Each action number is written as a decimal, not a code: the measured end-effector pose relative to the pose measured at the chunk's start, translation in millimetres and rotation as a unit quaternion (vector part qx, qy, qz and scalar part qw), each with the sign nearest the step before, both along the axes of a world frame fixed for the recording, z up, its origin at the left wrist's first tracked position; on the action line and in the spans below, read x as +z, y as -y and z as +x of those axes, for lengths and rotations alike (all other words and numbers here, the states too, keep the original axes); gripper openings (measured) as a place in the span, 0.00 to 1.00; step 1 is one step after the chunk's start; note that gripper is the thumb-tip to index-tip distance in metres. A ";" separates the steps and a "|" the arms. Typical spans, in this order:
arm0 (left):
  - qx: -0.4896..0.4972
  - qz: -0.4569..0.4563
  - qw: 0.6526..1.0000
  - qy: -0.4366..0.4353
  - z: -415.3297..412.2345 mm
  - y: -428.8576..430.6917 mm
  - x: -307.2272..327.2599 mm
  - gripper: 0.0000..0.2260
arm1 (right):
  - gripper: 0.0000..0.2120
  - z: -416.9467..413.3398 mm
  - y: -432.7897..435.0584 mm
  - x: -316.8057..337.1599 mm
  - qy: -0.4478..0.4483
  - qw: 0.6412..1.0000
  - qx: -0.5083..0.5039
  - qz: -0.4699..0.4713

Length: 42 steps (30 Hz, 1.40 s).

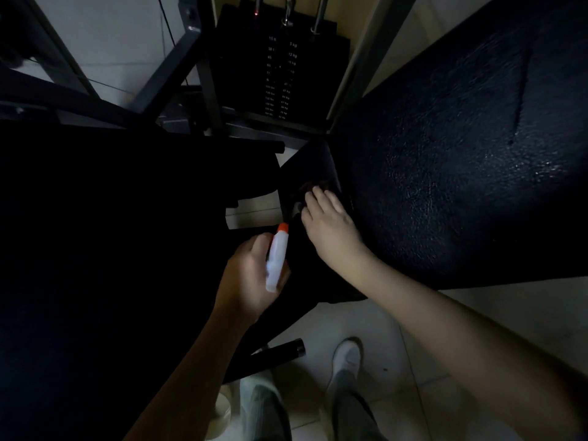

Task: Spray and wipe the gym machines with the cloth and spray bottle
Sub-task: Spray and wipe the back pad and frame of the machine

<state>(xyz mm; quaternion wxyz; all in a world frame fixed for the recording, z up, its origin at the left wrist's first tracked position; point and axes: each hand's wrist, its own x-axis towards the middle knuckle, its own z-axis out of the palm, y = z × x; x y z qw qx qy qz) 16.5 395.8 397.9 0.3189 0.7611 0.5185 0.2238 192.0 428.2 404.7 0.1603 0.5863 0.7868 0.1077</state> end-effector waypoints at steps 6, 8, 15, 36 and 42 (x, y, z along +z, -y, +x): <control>-0.001 -0.047 0.998 0.036 1.9 -4.4 12.3 0.14 | 0.08 2.2 22.9 21.8 -0.036 0.996 0.027 -0.075; -0.002 -0.064 0.997 0.053 -2.2 -4.9 19.8 0.12 | 0.10 -4.3 33.3 36.7 -0.045 0.992 -0.001 -0.116; -0.004 -0.095 0.992 0.079 1.9 -11.2 61.4 0.20 | 0.19 1.8 43.7 98.0 -0.218 0.936 -0.135 -0.241; -0.091 -0.176 0.964 0.179 66.6 -18.8 229.4 0.08 | 0.14 109.9 32.9 292.6 -0.520 0.784 -0.337 -0.028; -0.121 -0.194 0.957 0.178 92.7 -18.6 256.4 0.13 | 0.17 152.8 34.5 318.3 -0.364 0.887 -0.232 0.163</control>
